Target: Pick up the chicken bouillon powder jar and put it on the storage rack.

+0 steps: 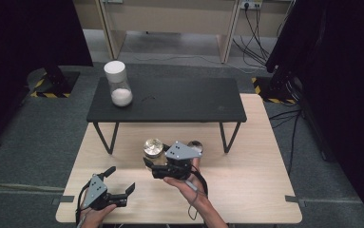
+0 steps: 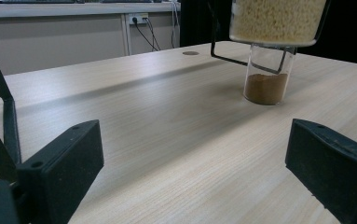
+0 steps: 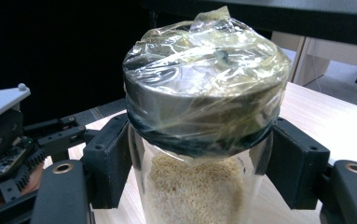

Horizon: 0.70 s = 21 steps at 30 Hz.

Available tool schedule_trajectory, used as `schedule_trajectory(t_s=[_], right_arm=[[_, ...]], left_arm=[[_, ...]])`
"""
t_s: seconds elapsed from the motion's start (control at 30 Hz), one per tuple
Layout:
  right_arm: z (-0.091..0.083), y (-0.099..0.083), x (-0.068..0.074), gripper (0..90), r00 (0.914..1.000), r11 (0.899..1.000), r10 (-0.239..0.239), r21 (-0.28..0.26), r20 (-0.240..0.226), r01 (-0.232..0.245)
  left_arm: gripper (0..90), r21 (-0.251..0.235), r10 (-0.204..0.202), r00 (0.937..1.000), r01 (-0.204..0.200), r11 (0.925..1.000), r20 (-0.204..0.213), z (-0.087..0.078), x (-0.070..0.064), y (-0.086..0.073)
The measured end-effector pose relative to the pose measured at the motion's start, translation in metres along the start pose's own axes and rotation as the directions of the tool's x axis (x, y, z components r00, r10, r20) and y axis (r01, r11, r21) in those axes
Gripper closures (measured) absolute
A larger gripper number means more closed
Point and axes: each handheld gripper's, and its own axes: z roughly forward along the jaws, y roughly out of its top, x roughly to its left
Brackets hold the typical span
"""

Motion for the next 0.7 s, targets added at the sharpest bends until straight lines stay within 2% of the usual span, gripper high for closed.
schedule_trajectory(t_s=[0.27, 0.37, 0.47, 0.6, 0.7], right_arm=[[-0.003, 0.023, -0.001, 30.5, 0.9998, 1.000, 0.003, 0.005, -0.019, -0.003], [-0.004, 0.033, -0.001, 30.6, 0.9999, 1.000, -0.009, 0.003, -0.015, 0.009], [-0.006, 0.044, -0.002, 30.5, 0.9996, 1.000, 0.001, 0.003, -0.028, -0.001], [-0.006, 0.058, -0.003, 30.5, 0.9998, 1.000, -0.014, 0.003, -0.010, 0.015], [-0.005, 0.066, -0.006, 30.6, 0.9999, 1.000, -0.002, 0.001, -0.013, 0.002]], left_arm=[[3.7, 0.000, 0.002, 1.0000, -0.002, 1.0000, -0.001, 0.000, 0.000, 0.000], [3.7, 0.001, 0.003, 1.0000, -0.003, 1.0000, 0.000, 0.000, 0.000, 0.000], [3.7, 0.000, 0.002, 1.0000, -0.002, 1.0000, 0.000, 0.000, 0.000, 0.000], [3.7, 0.000, 0.003, 1.0000, -0.003, 1.0000, 0.000, 0.000, 0.000, 0.000], [3.8, 0.001, 0.002, 1.0000, -0.002, 1.0000, 0.000, 0.000, 0.000, 0.000]])
